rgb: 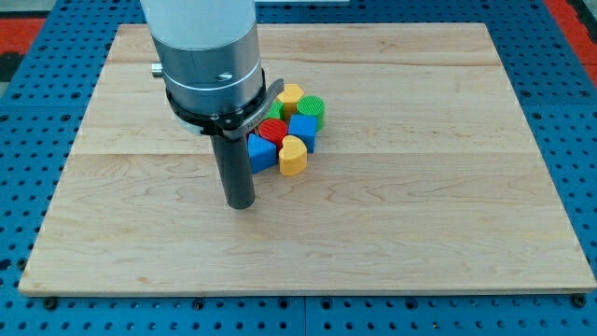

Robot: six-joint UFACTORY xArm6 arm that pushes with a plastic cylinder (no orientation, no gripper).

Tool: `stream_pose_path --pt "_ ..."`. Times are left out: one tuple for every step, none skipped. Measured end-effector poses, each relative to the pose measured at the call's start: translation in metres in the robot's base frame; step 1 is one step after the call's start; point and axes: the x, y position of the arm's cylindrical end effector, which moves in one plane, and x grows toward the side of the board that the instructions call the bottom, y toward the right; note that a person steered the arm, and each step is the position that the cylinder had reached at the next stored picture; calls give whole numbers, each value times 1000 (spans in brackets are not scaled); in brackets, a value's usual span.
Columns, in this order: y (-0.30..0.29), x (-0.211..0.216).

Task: Slide the yellow hexagon towards the top side of the board

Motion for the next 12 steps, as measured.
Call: stream_pose_path --pt "5 4" --pt "10 5" --pt "20 6" --pt "28 10" --pt "50 10" --pt "67 11" --pt "90 11" --pt "112 11" --pt "124 11" --pt "106 7" --pt "80 -2" --pt "68 -33"
